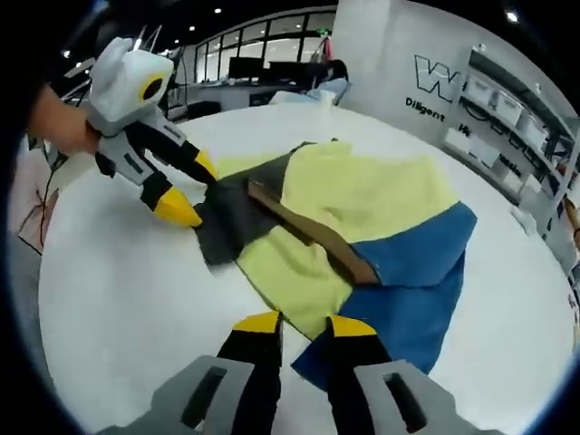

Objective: Fold the garment on the visible template until the final outline fits inside the template.

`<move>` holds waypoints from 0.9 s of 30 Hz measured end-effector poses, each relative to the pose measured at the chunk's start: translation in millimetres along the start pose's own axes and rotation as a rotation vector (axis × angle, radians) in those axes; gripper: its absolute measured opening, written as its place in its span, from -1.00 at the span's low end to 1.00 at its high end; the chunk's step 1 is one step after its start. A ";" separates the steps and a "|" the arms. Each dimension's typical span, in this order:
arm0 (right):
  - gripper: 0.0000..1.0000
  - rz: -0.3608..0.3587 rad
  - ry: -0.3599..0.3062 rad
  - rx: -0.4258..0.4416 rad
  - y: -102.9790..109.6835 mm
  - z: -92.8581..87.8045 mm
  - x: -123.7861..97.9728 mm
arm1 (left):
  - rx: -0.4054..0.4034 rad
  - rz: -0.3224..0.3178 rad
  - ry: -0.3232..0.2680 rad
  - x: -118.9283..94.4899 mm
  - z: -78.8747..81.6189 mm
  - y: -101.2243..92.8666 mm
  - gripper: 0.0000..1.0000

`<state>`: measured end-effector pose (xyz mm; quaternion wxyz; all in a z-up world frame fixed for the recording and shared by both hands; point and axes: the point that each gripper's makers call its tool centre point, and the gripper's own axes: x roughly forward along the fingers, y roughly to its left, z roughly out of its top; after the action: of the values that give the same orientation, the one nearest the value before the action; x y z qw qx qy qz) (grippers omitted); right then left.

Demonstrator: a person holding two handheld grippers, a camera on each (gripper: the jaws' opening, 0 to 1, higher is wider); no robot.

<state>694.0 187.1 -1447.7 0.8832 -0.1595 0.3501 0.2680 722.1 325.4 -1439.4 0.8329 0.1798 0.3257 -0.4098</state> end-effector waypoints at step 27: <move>-1.00 0.039 0.079 0.050 24.1 -29.3 -33.1 | -0.086 -0.029 0.095 -31.6 -34.1 -32.8 -0.96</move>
<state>644.0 180.8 -1447.3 0.8671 -0.1410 0.3944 0.2698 668.1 343.0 -1443.3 0.8173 0.1582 0.3847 -0.3987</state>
